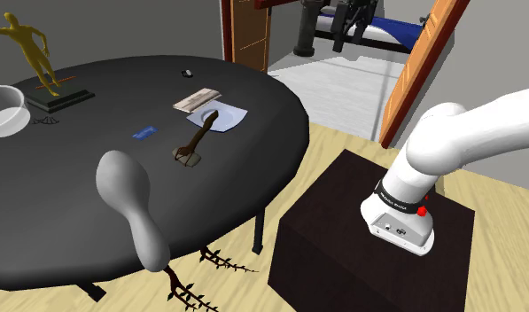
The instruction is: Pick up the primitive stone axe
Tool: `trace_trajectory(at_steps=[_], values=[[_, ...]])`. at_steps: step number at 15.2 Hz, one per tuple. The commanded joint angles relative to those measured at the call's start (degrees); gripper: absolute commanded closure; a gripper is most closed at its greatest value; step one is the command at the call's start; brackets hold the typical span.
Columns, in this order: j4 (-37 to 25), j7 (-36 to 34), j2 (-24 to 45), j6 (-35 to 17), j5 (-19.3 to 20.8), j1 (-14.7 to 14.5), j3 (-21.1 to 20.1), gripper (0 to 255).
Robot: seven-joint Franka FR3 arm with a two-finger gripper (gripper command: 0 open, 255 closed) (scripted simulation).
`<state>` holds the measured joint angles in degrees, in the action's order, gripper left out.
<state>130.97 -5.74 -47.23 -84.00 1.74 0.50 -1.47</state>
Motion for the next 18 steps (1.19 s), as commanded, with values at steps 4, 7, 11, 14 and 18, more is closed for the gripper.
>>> trace_trajectory(at_steps=[4, 7, 11, 14, 18], values=[[2.7, -6.7, 1.3, -4.2, -2.7, 0.5, -3.7, 0], [4.5, -13.4, 3.5, -8.6, -5.2, 0.9, -7.5, 0], [5.5, -22.1, 8.1, -14.7, -7.9, 1.8, -12.5, 0], [5.3, -28.7, 12.5, -19.4, -9.2, 2.6, -16.3, 0], [3.6, -37.6, 19.7, -25.5, -9.6, 4.3, -21.2, 0]])
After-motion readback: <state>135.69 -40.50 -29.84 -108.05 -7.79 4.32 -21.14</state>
